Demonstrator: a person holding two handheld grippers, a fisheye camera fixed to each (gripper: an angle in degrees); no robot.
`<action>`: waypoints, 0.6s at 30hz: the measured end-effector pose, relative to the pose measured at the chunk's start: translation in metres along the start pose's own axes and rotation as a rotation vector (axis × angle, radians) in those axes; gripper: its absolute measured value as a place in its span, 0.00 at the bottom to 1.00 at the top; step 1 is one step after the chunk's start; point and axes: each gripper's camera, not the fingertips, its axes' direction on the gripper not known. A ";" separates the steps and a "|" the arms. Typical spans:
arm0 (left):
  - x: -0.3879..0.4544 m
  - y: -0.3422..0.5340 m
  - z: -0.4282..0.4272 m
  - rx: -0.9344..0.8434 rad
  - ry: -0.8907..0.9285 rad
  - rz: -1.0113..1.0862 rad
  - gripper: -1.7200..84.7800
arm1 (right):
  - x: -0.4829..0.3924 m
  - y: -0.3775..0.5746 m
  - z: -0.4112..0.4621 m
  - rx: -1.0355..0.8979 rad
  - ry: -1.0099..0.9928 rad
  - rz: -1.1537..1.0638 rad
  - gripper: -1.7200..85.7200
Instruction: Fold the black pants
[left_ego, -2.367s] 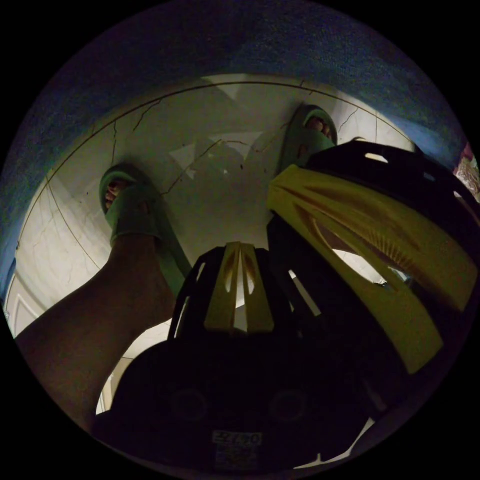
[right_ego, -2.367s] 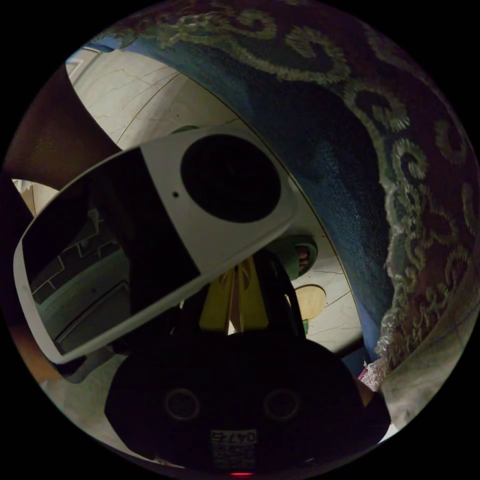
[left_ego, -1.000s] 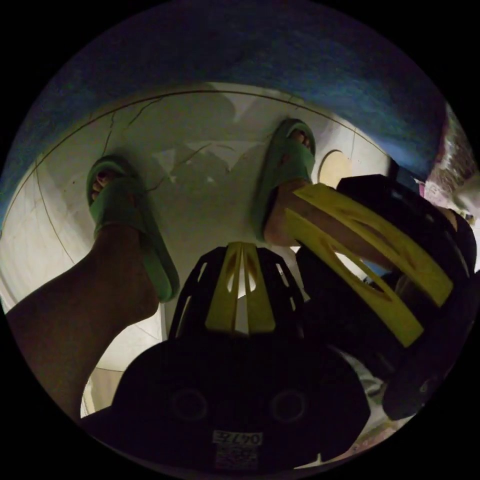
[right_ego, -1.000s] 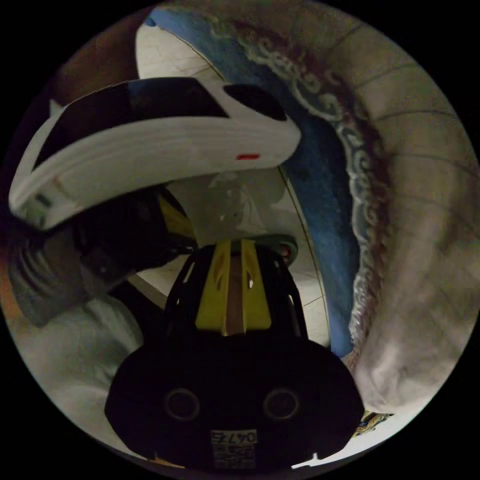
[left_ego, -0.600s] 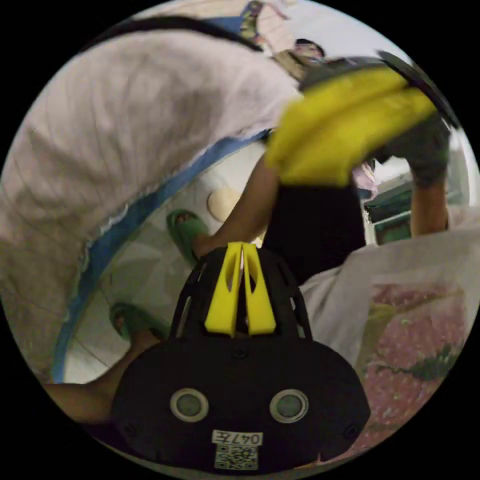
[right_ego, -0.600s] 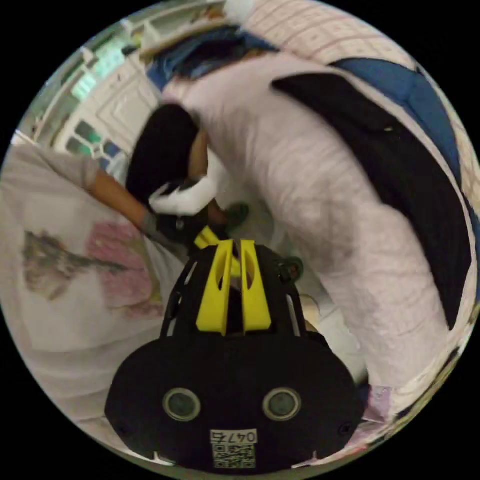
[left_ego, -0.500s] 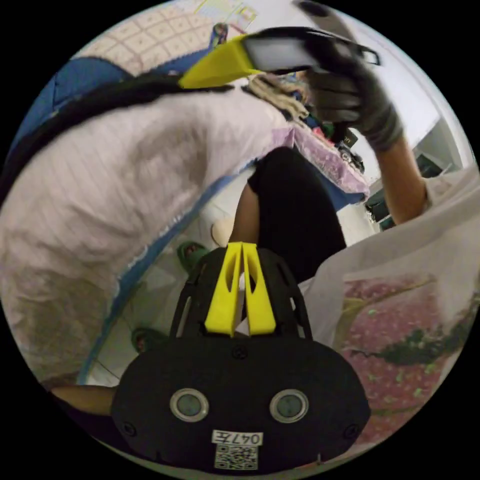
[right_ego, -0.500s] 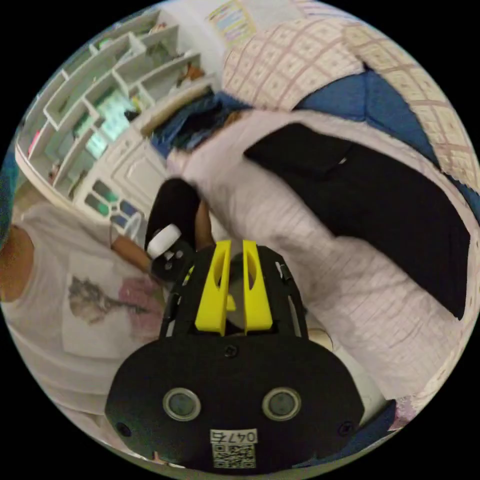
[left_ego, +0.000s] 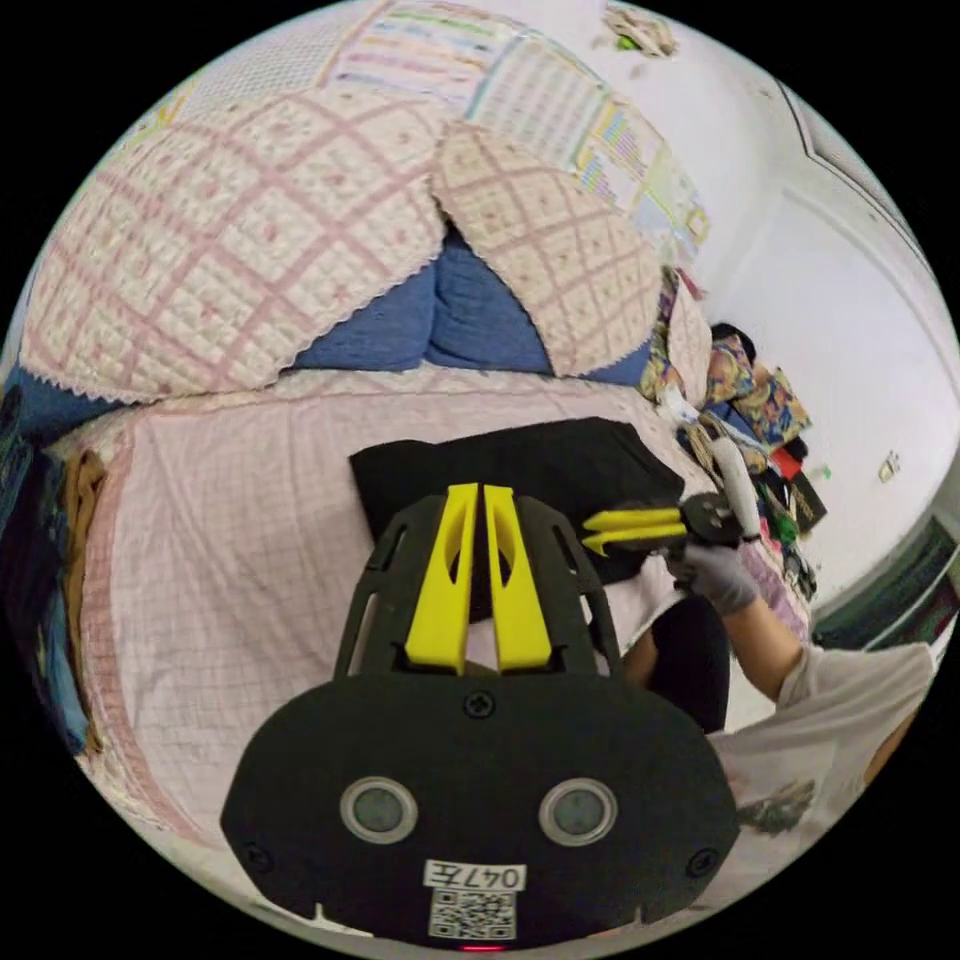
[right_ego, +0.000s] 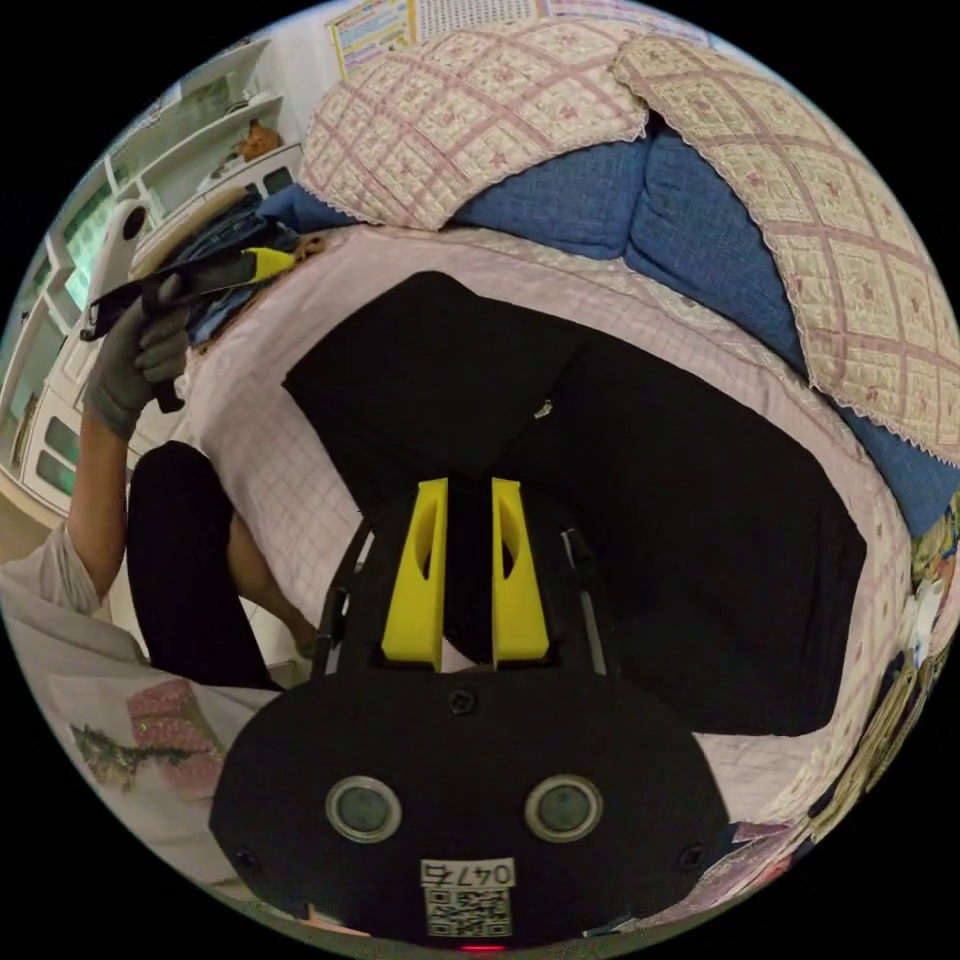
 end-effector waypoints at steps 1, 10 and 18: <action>-0.014 0.011 0.009 0.016 0.009 -0.021 0.01 | 0.008 0.004 0.005 -0.002 0.001 -0.006 0.04; -0.138 0.145 0.126 -0.039 0.016 -0.132 0.01 | 0.060 0.050 -0.017 0.131 -0.008 -0.059 0.01; -0.184 0.245 0.213 -0.104 0.096 -0.169 0.01 | 0.136 0.107 0.007 0.098 -0.069 0.095 0.07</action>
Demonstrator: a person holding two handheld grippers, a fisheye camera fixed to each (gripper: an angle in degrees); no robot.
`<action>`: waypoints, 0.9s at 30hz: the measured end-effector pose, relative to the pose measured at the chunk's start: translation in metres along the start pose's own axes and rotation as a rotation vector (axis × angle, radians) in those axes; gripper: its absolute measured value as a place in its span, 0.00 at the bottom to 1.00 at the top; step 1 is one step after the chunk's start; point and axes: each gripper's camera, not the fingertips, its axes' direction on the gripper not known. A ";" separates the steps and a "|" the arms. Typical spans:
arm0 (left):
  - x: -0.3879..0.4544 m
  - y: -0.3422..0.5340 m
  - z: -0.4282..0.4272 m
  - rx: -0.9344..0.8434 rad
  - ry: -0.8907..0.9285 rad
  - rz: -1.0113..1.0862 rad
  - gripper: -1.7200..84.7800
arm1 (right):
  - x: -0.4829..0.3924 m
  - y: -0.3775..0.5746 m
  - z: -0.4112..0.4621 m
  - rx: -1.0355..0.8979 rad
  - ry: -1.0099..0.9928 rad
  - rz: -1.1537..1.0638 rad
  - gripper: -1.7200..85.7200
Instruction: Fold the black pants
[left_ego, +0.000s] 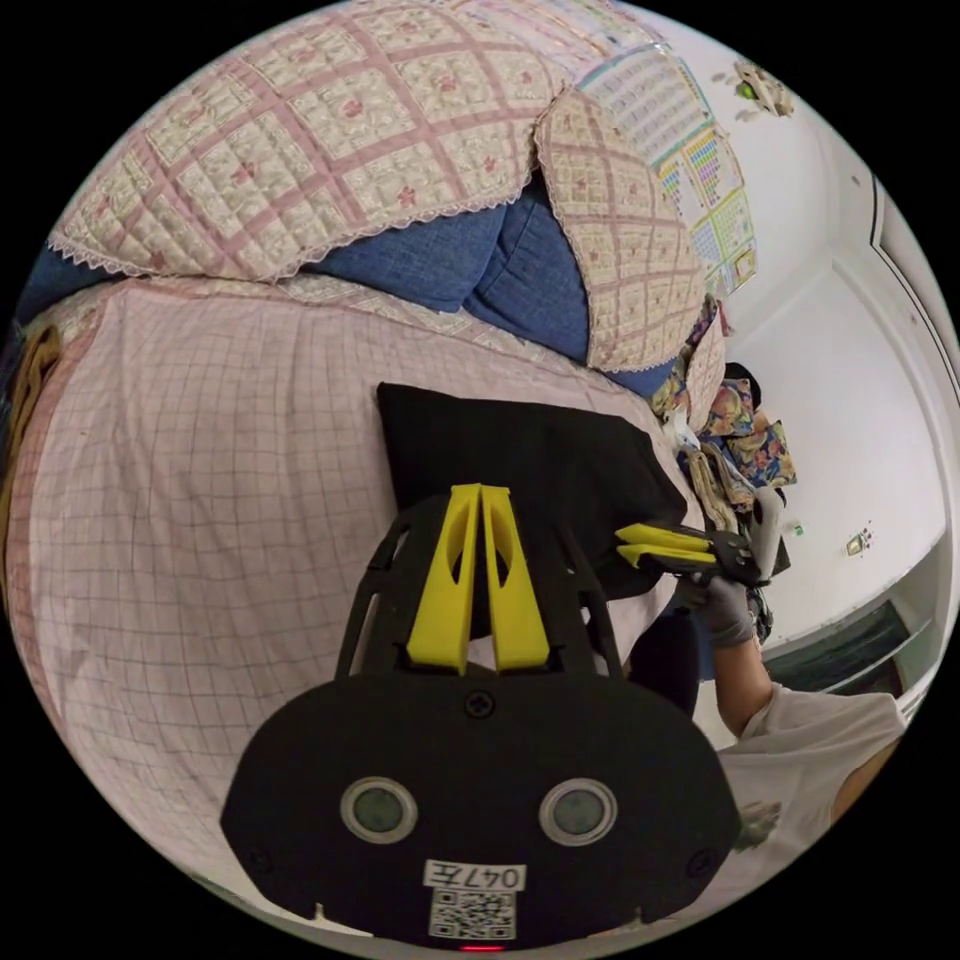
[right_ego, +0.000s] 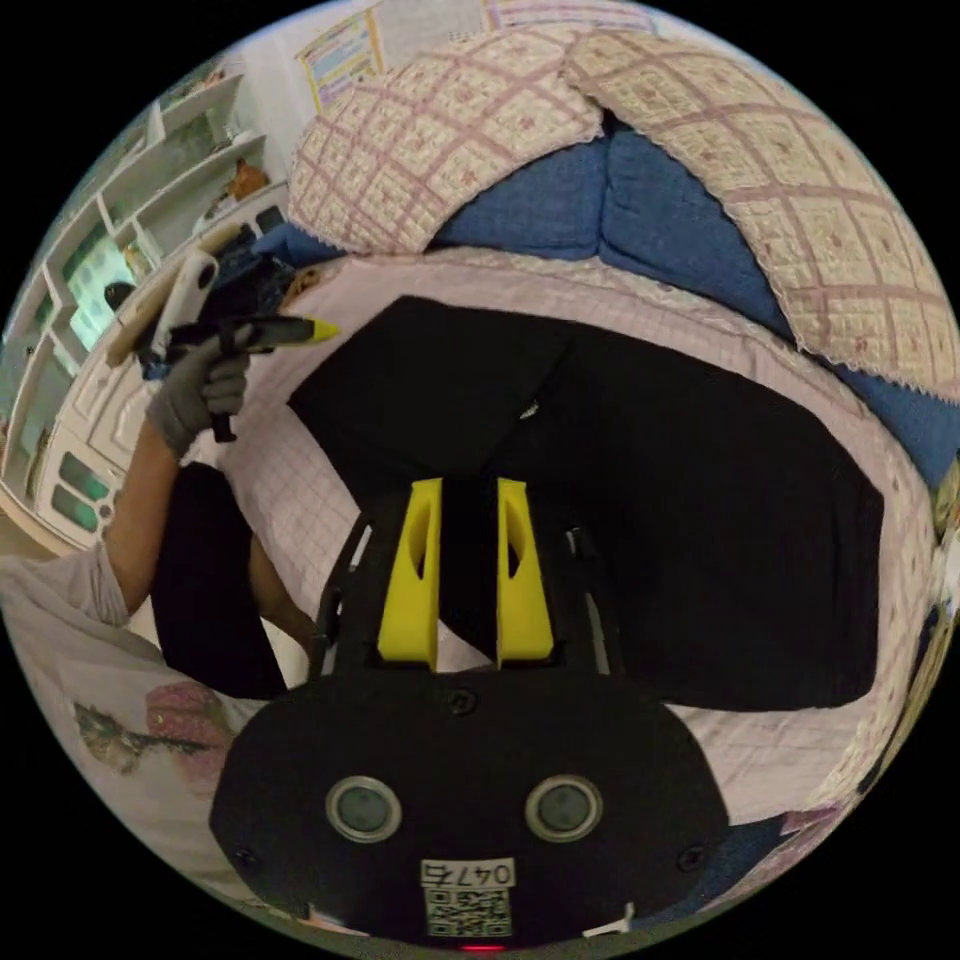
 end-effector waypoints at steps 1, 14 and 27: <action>-0.003 0.006 0.006 -0.003 0.000 0.001 0.01 | 0.017 0.009 -0.006 0.038 -0.061 0.051 0.08; -0.055 0.131 0.094 0.048 0.003 -0.106 0.01 | 0.110 0.035 0.029 0.003 -0.093 0.153 0.01; 0.014 0.217 0.209 -0.090 -0.054 -0.008 0.01 | 0.179 0.113 0.024 -0.015 0.038 0.110 0.01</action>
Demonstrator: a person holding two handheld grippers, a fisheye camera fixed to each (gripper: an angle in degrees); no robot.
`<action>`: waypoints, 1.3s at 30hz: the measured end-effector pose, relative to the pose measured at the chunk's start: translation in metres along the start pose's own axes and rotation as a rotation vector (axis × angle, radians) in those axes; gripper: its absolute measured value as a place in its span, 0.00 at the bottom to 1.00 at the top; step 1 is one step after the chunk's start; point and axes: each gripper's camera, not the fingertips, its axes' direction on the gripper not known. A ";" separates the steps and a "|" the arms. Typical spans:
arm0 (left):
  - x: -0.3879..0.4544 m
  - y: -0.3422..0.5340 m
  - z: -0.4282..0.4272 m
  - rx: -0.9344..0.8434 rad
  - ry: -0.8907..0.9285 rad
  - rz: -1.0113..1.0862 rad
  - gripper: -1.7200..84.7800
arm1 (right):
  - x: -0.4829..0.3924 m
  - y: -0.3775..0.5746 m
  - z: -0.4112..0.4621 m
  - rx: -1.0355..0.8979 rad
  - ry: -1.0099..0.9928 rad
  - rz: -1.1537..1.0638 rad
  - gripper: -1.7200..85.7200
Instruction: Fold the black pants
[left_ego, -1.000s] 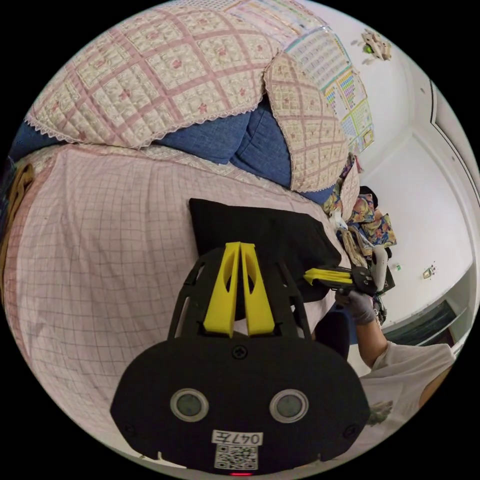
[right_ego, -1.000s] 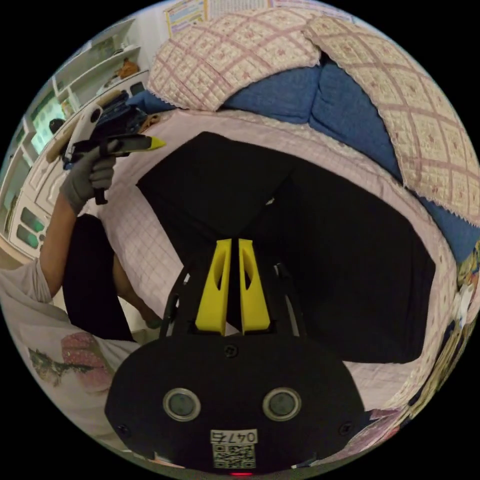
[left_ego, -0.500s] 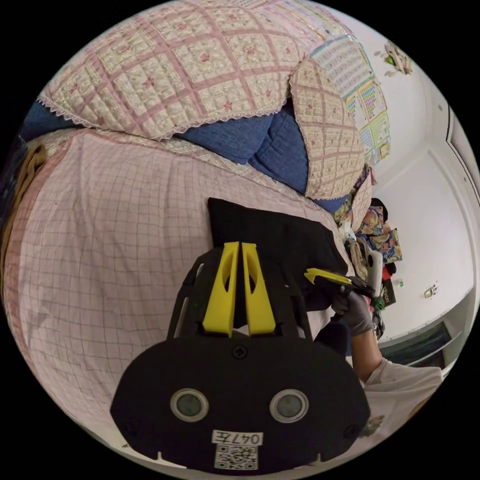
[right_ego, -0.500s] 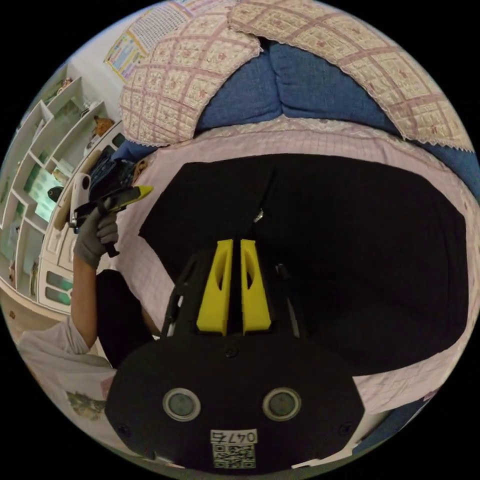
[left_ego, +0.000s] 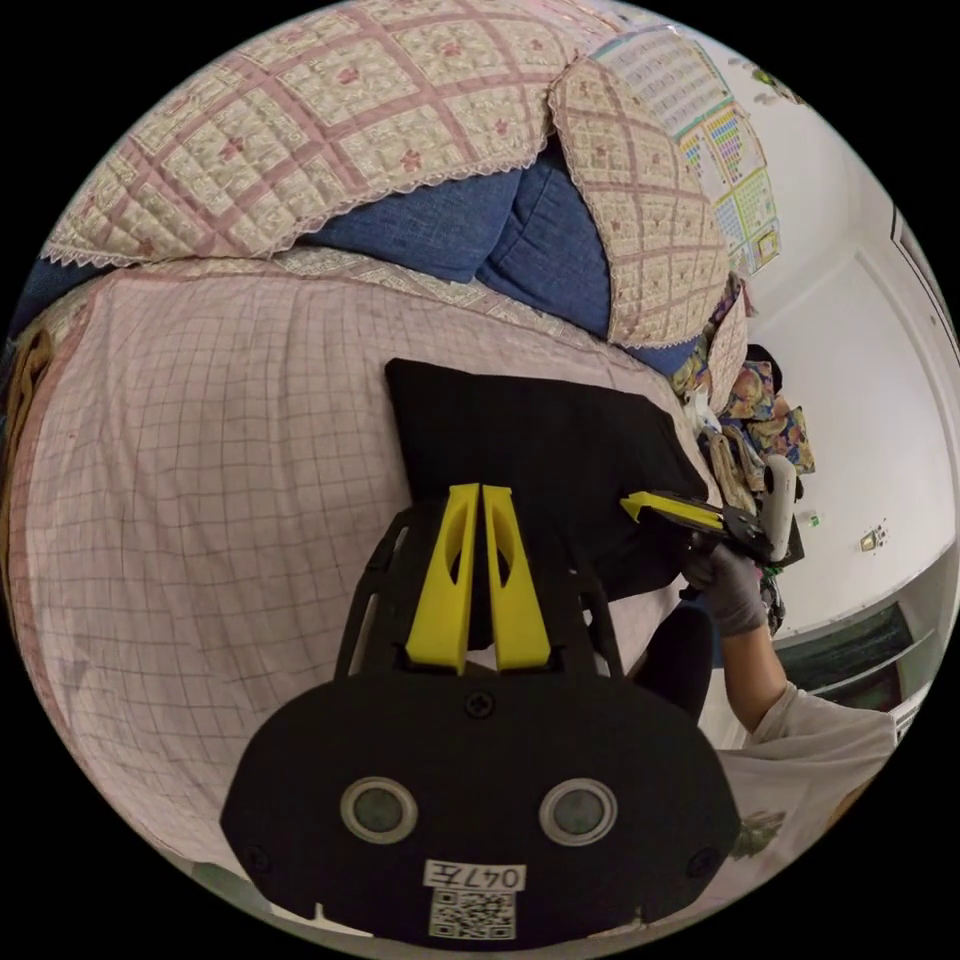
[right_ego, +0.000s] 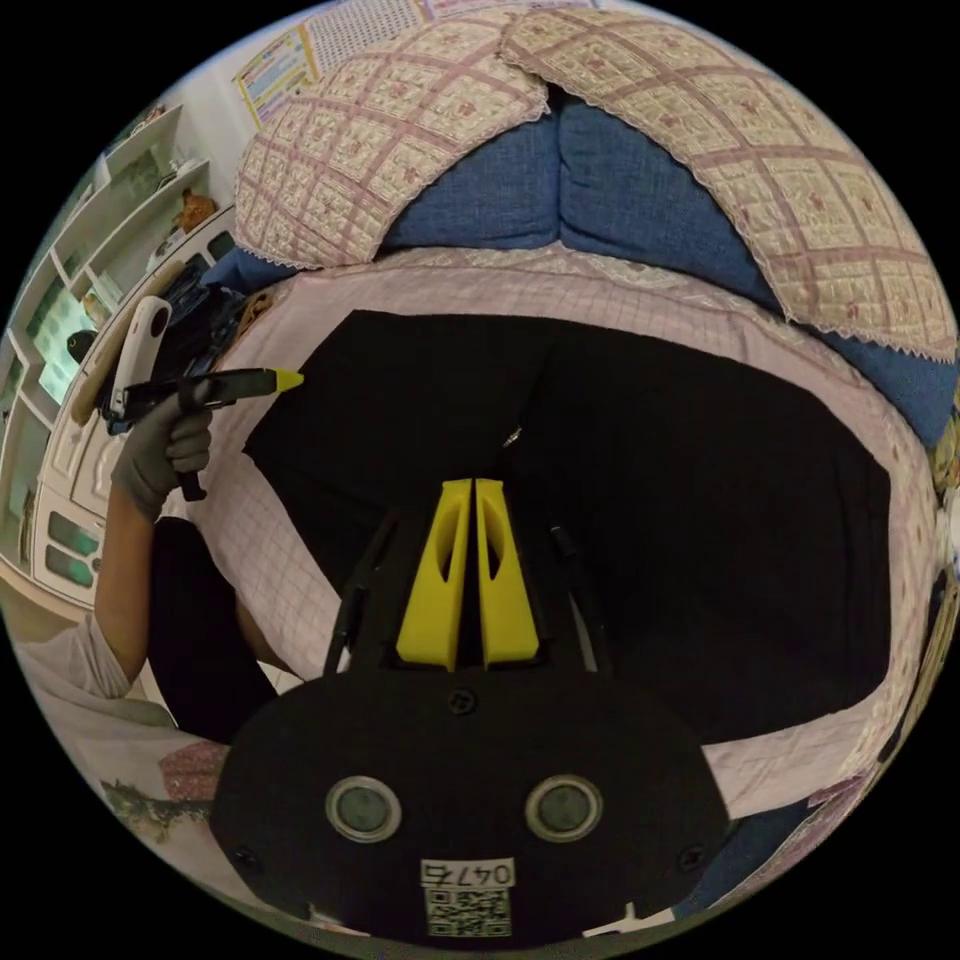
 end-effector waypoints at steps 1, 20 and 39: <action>0.003 0.003 0.005 -0.008 -0.012 0.000 0.01 | 0.011 0.009 0.000 0.009 -0.015 0.011 0.01; 0.128 0.095 0.051 -0.023 -0.029 -0.009 0.01 | 0.367 0.320 -0.126 0.497 0.035 0.964 0.15; 0.241 0.154 0.006 -0.036 0.028 -0.051 0.01 | 0.446 0.326 -0.119 0.400 -0.094 0.960 0.02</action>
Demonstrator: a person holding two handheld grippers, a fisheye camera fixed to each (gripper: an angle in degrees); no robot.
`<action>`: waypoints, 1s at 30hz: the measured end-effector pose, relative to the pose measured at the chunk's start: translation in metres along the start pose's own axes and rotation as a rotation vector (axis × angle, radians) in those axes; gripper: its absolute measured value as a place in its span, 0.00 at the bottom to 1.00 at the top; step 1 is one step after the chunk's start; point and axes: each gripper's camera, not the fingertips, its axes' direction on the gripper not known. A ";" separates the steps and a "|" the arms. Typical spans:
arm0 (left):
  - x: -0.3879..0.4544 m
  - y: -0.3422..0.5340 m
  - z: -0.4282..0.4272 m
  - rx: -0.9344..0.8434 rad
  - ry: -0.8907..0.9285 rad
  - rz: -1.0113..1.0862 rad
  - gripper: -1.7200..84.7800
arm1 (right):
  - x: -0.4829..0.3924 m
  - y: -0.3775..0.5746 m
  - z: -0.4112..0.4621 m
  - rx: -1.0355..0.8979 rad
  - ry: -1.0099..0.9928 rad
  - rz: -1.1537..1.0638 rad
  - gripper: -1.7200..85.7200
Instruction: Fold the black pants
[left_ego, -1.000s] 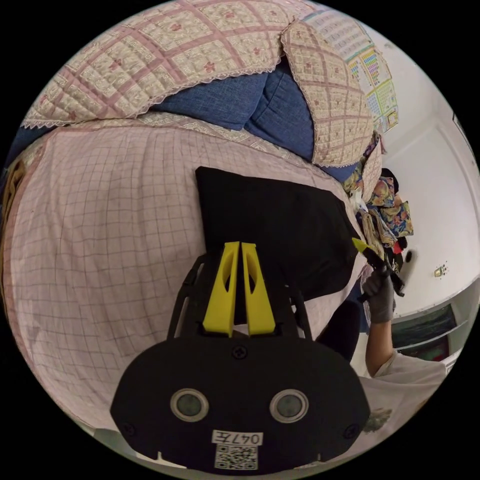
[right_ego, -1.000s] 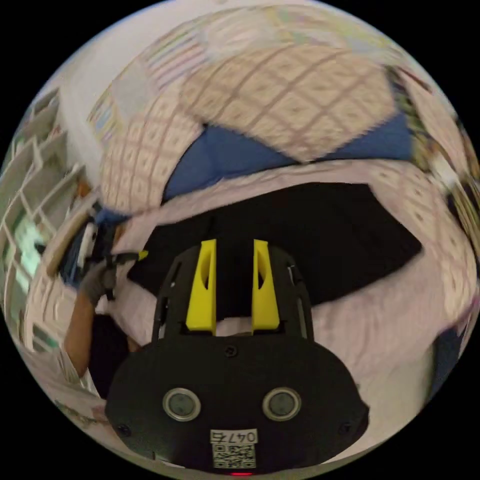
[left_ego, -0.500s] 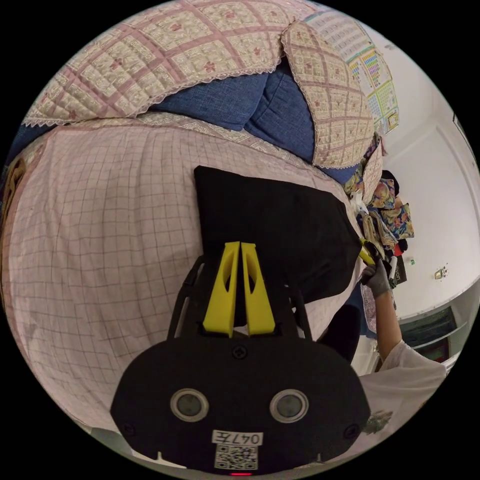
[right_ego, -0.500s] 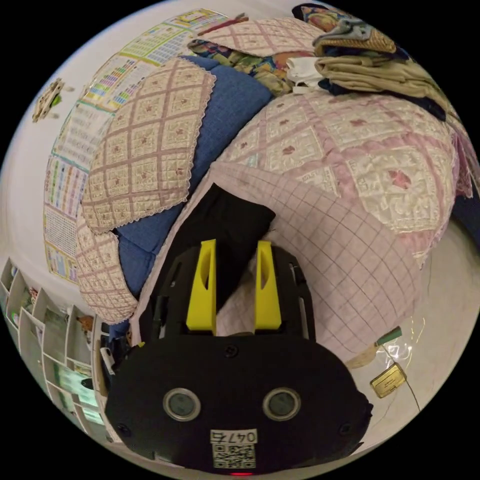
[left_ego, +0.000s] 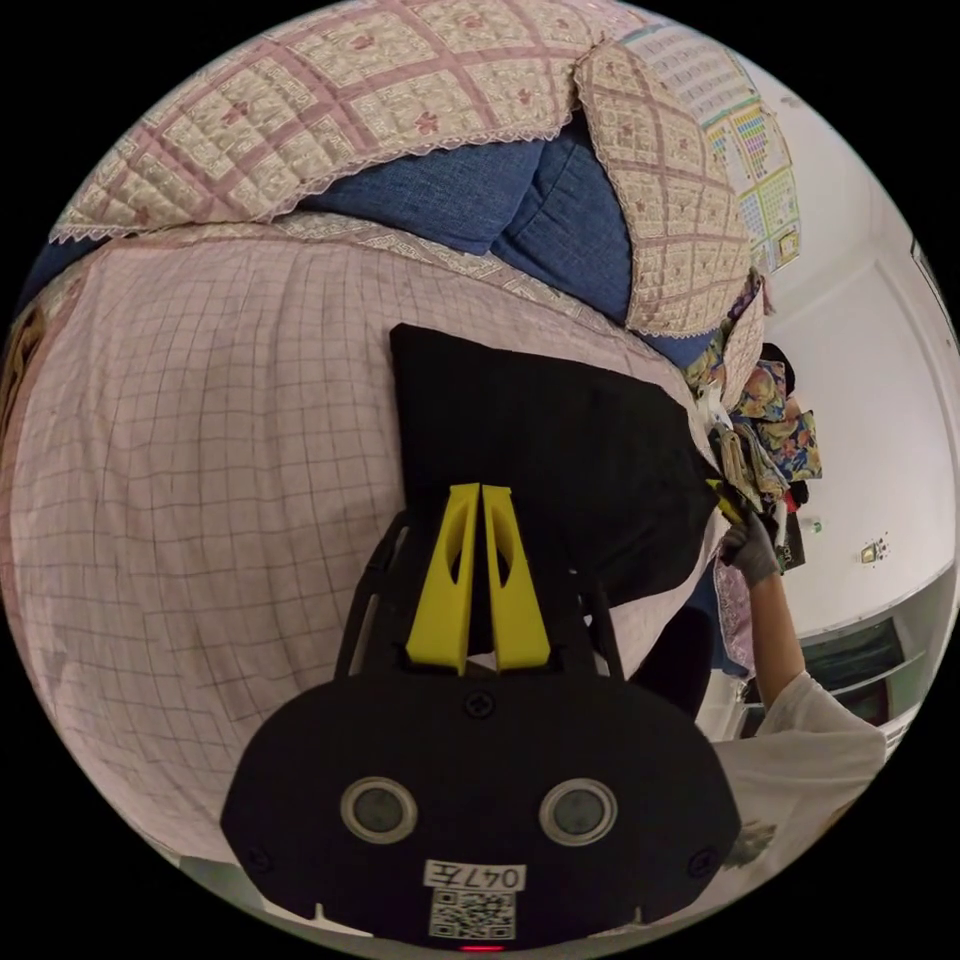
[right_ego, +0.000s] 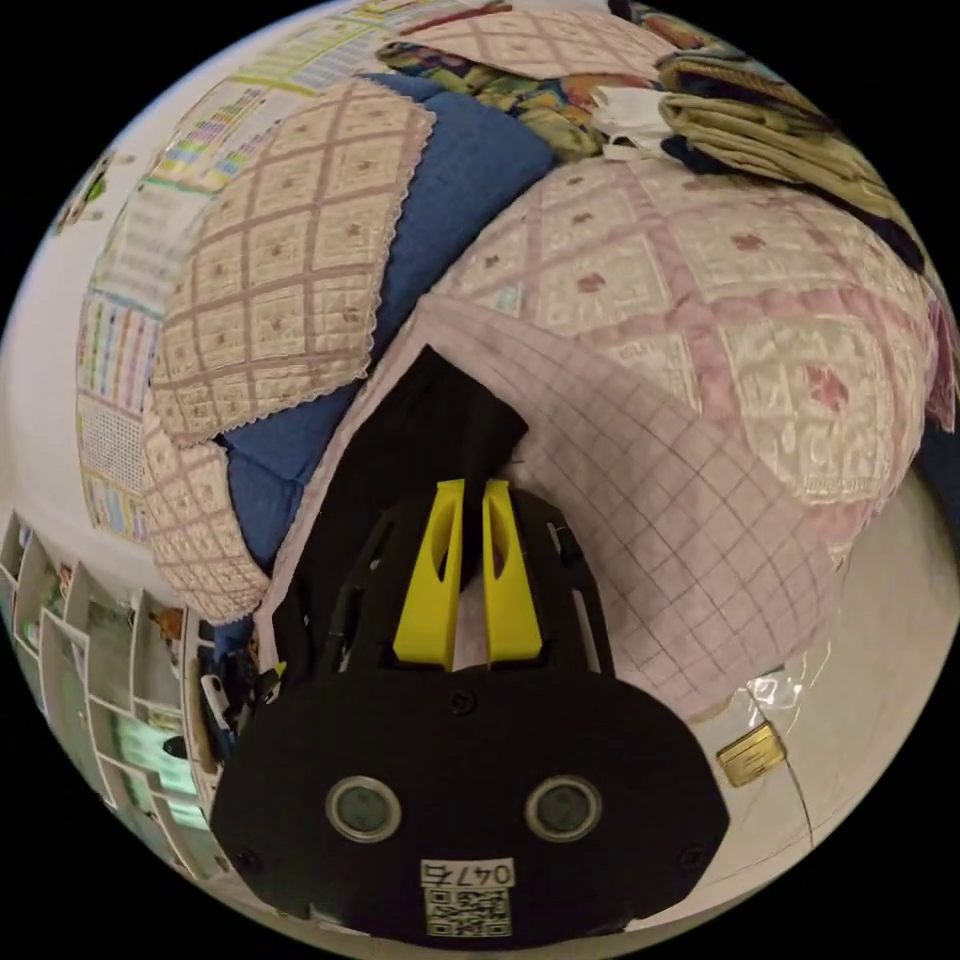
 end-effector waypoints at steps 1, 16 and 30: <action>0.003 0.002 -0.002 0.001 0.004 -0.003 0.01 | -0.007 0.001 -0.001 0.015 0.020 -0.022 0.02; 0.109 0.087 -0.126 0.103 -0.292 0.171 0.15 | -0.145 -0.003 -0.032 0.039 -0.082 -0.324 0.02; 0.041 0.151 -0.139 0.007 0.181 -0.116 0.11 | -0.244 0.017 -0.018 0.048 -0.083 -0.302 0.02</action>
